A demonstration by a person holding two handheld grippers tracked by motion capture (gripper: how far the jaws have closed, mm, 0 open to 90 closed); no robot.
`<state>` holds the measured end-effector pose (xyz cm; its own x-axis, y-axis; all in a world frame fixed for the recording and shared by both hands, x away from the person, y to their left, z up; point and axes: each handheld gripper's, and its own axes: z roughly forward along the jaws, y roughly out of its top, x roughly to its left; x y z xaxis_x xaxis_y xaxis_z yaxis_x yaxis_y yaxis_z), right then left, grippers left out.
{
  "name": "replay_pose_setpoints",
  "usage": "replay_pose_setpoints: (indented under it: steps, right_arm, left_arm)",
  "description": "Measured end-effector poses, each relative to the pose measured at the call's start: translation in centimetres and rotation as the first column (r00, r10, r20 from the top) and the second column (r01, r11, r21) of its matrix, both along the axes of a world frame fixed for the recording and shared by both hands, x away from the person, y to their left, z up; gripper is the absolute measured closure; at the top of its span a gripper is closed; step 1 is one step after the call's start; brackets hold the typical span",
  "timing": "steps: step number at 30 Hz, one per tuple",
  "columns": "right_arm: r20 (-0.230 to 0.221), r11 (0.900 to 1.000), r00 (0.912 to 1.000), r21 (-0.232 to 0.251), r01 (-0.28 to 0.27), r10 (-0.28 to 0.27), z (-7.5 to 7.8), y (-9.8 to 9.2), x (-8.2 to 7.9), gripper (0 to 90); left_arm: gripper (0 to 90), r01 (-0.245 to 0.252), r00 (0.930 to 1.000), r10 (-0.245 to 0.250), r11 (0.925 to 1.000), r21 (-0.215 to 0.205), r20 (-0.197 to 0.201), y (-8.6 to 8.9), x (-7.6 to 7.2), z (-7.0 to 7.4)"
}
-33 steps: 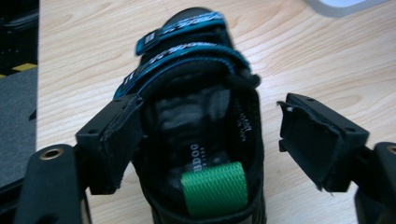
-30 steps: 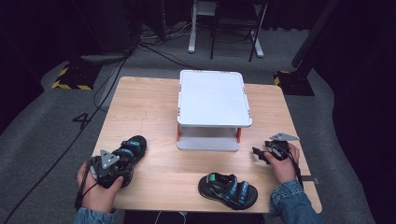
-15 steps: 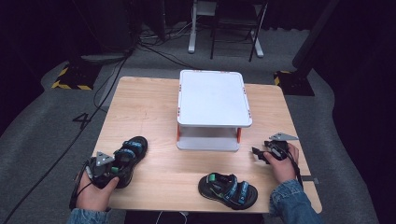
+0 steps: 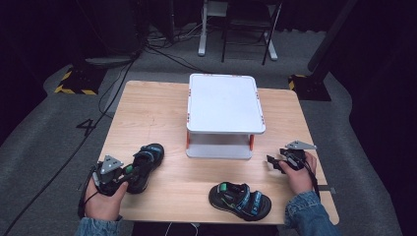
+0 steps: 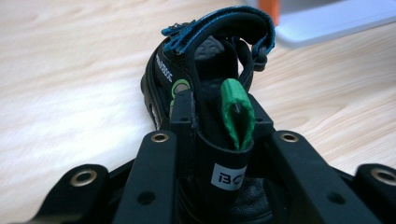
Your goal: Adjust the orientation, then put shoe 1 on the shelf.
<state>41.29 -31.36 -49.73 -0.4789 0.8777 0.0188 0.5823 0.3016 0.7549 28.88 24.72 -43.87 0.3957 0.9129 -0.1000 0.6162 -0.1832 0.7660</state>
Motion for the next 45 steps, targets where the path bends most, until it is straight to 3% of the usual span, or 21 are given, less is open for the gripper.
replay_pose_setpoints:
  steps: [1,2,5,7,12,20,25,27,32,36,38,45]
  right_arm:
    - [0.0,1.0,1.0,0.0,0.0,0.0,0.0,0.0,0.0,31.3]
    - [0.03,1.0,0.9995,-0.008,-0.002,0.002,0.4,0.0,-0.3,31.3]
    - [0.039,1.0,0.9992,-0.004,0.002,-0.002,0.6,0.0,-0.5,31.3]
    - [0.049,1.0,0.9988,-0.002,0.007,-0.007,0.7,-0.3,-1.0,31.3]
    - [0.06,1.0,0.998,0.002,0.017,-0.017,0.9,-0.8,-1.8,31.3]
    - [0.083,1.0,0.9961,0.006,0.03,-0.03,1.4,-1.1,-3.3,31.3]
    - [0.083,0.999,0.9961,-0.007,0.031,-0.031,1.3,-1.3,-4.0,31.3]
    - [0.083,0.999,0.996,-0.01,0.033,-0.032,1.3,-1.3,-4.2,31.3]
    - [0.084,0.999,0.9952,-0.012,0.051,-0.049,1.3,-1.9,-5.2,31.3]
    - [0.079,0.998,0.995,-0.016,0.063,-0.061,1.2,-2.4,-5.7,31.4]
    - [0.082,0.998,0.9945,-0.017,0.067,-0.066,1.2,-2.5,-6.0,31.3]
    - [0.076,0.997,0.9943,-0.027,0.077,-0.075,0.9,-2.8,-6.8,31.3]
  left_arm:
    - [72.7,0.0,1.0,0.0,1.0,0.0,0.0,0.0,0.0,0.0]
    - [72.9,0.011,0.9998,-0.011,0.9999,-0.005,0.017,-0.4,0.1,0.2]
    - [73.1,0.037,0.9982,-0.036,0.999,-0.025,0.047,-1.4,0.3,0.7]
    - [73.0,0.067,0.9949,-0.064,0.9968,-0.043,0.078,-2.5,0.8,1.1]
    - [73.1,0.117,0.988,-0.111,0.9918,-0.051,0.107,-4.4,1.7,1.6]
    - [73.0,0.199,0.9753,-0.192,0.9779,-0.063,0.11,-7.7,3.5,1.7]
    - [73.0,0.22,0.9702,-0.211,0.9726,-0.073,0.119,-8.8,4.4,1.5]
    - [73.3,0.233,0.9686,-0.222,0.9675,-0.098,0.112,-9.4,4.9,1.5]
    - [73.2,0.258,0.9604,-0.245,0.9621,-0.088,0.132,-11.2,5.8,1.5]
    - [73.2,0.262,0.9587,-0.251,0.9626,-0.07,0.135,-12.5,6.9,1.0]
    - [73.2,0.252,0.9588,-0.242,0.9663,-0.051,0.149,-13.3,7.8,0.6]
    - [73.1,0.234,0.9584,-0.222,0.9709,-0.049,0.179,-14.9,9.8,0.1]
